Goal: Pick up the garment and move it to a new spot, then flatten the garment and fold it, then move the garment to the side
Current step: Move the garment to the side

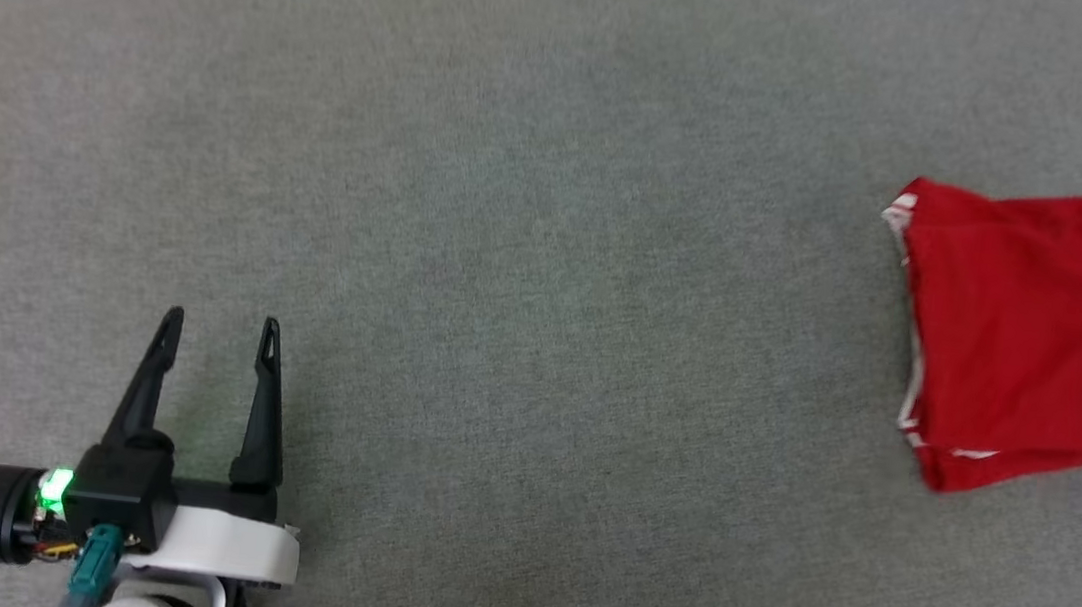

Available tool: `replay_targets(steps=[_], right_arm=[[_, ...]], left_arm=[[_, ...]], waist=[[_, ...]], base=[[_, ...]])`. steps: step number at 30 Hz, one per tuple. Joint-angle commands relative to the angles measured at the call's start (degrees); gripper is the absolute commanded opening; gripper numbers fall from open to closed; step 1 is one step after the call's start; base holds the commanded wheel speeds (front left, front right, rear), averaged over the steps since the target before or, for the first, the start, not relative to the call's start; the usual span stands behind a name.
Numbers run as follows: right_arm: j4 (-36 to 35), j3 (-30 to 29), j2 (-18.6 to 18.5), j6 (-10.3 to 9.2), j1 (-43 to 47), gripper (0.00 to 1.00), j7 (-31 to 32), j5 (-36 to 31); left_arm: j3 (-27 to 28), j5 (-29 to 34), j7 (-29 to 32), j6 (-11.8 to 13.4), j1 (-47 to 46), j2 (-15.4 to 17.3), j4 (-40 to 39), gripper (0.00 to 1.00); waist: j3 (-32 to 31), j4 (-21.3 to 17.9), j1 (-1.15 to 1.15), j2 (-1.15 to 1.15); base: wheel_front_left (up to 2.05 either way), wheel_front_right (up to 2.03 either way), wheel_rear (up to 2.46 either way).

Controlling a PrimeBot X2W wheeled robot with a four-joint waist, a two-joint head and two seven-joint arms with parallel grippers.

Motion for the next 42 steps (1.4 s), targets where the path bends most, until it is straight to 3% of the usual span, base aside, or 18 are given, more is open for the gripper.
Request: replay_targets(steps=[1, 11, 18, 19, 20, 25, 31, 32, 36, 42], right_arm=[[2.7, -1.1, -0.2, -0.04, -1.6, 0.00, -1.3, -1.5], [16.3, -9.4, 1.9, -0.05, -5.5, 0.00, -6.0, -7.7], [21.9, -13.1, 5.0, -0.05, -6.7, 0.02, -7.7, -11.1], [22.7, -13.5, 6.0, -0.05, -6.5, 0.37, -7.6, -11.5], [23.3, -13.8, 6.7, -0.05, -6.2, 1.00, -7.3, -11.9], [23.8, -15.7, 6.7, -0.05, -7.2, 1.00, -12.4, -19.1], [23.2, -22.6, 10.5, -0.05, -6.0, 1.00, -24.3, -26.5], [21.1, -26.9, 13.5, -0.05, -4.9, 1.00, -31.4, -29.8], [16.8, -32.2, 18.7, -0.04, -1.4, 1.00, -41.7, -34.8], [7.0, -38.0, 28.6, -0.04, 7.6, 1.00, -49.3, -40.4]], left_arm=[[-0.1, 0.5, -0.1, -0.3, -1.7, 0.5, -0.7, 1.00], [-0.6, 1.0, -0.1, -0.2, -5.6, 2.1, -3.0, 1.00], [-0.8, 0.8, -0.1, 0.1, -6.4, 2.5, -2.8, 1.00], [-0.8, 0.7, -0.1, 0.1, -6.4, 2.5, -2.7, 1.00], [-0.8, 0.6, -0.1, 0.3, -6.3, 2.5, -2.6, 1.00], [-1.0, 0.0, -0.1, 0.6, -5.5, 1.8, -2.2, 1.00], [-1.1, -0.7, -0.1, 1.6, -2.6, 0.9, -1.4, 1.00], [-1.1, -1.2, -0.1, 2.0, -0.9, 0.3, -1.0, 1.00], [-1.0, -1.6, -0.1, 2.3, 1.6, -0.2, -0.7, 1.00], [-1.2, -1.8, -0.1, 2.4, 4.3, -0.6, -0.1, 1.00]], waist=[[3.9, 0.3, -0.01, 0.00], [11.9, 1.4, -0.01, 0.00], [12.8, 1.7, -0.01, 0.00], [12.5, 1.7, -0.01, 0.00], [12.1, 1.7, -0.01, 0.00], [8.5, 2.2, -0.01, 0.00], [2.3, 3.3, -0.01, 0.00], [-0.8, 4.1, -0.01, 0.00], [-4.7, 5.5, -0.01, 0.00], [-9.5, 8.1, -0.01, 0.00]], base=[[0.00, 0.00, 0.00], [0.00, 0.00, 0.00], [0.00, 0.00, 0.00], [0.00, 0.00, 0.00], [0.00, 0.00, 0.00], [0.00, 0.00, 0.00], [0.00, 0.00, 0.00], [0.00, 0.00, 0.00], [0.00, 0.00, 0.00], [0.00, 0.00, 0.00]])
